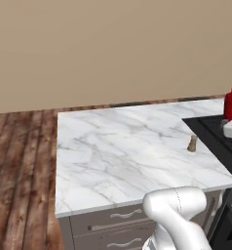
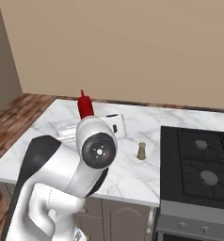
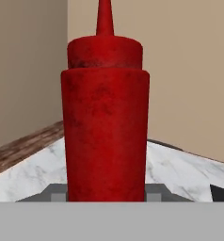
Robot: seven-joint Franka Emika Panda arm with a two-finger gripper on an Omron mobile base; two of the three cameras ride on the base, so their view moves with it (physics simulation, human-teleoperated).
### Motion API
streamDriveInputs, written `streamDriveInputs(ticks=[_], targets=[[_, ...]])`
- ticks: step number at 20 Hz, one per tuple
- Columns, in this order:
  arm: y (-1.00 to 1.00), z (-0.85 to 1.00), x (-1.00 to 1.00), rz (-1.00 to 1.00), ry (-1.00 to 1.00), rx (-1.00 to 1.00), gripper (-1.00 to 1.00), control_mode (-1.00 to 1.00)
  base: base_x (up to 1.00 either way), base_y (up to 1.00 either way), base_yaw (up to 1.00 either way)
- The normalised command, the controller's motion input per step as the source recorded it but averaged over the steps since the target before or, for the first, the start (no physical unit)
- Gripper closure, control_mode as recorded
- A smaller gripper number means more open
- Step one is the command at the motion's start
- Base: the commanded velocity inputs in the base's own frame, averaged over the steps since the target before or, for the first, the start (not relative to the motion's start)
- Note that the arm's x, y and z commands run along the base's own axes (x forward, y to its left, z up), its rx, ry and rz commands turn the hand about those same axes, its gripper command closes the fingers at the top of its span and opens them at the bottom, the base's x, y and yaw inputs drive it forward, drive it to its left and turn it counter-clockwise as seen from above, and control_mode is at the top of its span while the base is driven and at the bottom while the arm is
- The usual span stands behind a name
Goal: Take 2 condiments from the cabinet and move them on the counter near the stove.Make sure the condiments are lined up with each other, next to each other.
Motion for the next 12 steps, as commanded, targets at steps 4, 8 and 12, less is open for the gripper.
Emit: streamDriveInputs(ticks=[4, 8, 12], targets=[[-0.75, -0.26, 0.24, 0.08, -0.04, 0.14, 1.00, -1.00, 0.00, 0.00, 0.00], [-0.49, -0.42, 0.28, 0.13, -0.03, 0.21, 1.00, -1.00, 0.00, 0.00, 0.00], [-0.37, -0.50, 0.42, 0.16, -0.04, 0.16, 1.00, -1.00, 0.00, 0.00, 0.00]])
